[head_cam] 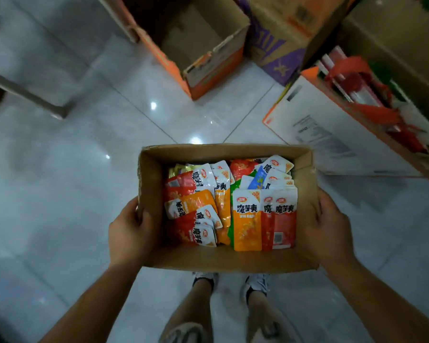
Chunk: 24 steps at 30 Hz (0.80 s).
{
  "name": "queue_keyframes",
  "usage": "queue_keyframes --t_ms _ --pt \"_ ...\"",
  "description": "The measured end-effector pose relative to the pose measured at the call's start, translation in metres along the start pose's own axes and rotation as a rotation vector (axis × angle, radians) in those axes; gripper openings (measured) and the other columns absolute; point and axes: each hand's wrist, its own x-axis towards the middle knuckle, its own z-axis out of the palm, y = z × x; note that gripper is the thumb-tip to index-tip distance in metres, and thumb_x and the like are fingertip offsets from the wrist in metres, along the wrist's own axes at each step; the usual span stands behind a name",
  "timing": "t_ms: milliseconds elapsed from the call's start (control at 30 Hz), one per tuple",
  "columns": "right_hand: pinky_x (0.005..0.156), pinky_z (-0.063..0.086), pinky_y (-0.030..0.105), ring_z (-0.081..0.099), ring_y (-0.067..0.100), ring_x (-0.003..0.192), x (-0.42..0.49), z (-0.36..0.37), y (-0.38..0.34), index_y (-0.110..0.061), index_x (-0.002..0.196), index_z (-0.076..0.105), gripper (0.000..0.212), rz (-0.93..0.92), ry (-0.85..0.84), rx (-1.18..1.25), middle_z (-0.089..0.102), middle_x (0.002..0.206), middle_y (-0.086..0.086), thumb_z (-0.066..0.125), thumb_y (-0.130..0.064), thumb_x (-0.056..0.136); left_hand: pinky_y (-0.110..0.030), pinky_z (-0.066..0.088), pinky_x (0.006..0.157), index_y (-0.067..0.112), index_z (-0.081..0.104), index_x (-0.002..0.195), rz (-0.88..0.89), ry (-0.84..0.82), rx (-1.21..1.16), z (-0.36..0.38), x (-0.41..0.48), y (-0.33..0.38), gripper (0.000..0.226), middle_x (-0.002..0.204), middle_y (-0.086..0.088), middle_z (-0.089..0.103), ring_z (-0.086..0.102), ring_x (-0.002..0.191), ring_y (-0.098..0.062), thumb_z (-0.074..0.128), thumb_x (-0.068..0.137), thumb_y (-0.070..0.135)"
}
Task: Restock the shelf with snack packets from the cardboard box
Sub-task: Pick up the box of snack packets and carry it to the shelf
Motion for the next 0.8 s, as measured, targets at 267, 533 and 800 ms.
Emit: queue_keyframes --t_ms 267,533,800 --pt "0.07 0.046 0.036 0.062 0.031 0.083 -0.045 -0.035 -0.123 -0.028 0.139 0.049 0.052 -0.354 -0.229 -0.134 0.072 0.107 0.01 0.038 -0.034 0.089 -0.035 0.047 0.072 0.027 0.071 0.124 -0.325 0.322 -0.149 -0.092 -0.12 -0.052 0.03 0.092 0.001 0.075 0.065 0.082 -0.022 0.058 0.097 0.02" --pt "0.072 0.044 0.041 0.063 0.044 0.092 -0.126 -0.034 -0.233 -0.023 0.142 0.046 0.057 -0.822 -0.361 -0.304 0.07 0.109 0.019 0.039 -0.034 0.087 -0.029 0.054 0.079 0.032 0.07 0.121 -0.614 0.619 -0.441 -0.148 -0.253 -0.092 0.026 0.09 0.019 0.069 0.068 0.085 -0.007 0.059 0.099 0.021" --pt "0.07 0.038 0.039 0.062 0.044 0.091 -0.263 0.021 -0.273 -0.025 0.14 0.049 0.048 -1.169 -0.591 -0.447 0.068 0.11 0.023 0.052 -0.007 0.095 -0.04 0.06 0.083 0.028 0.066 0.133 -0.91 0.896 -0.598 -0.158 -0.403 -0.162 0.035 0.102 0.0 0.078 0.072 0.088 -0.022 0.061 0.098 0.022"
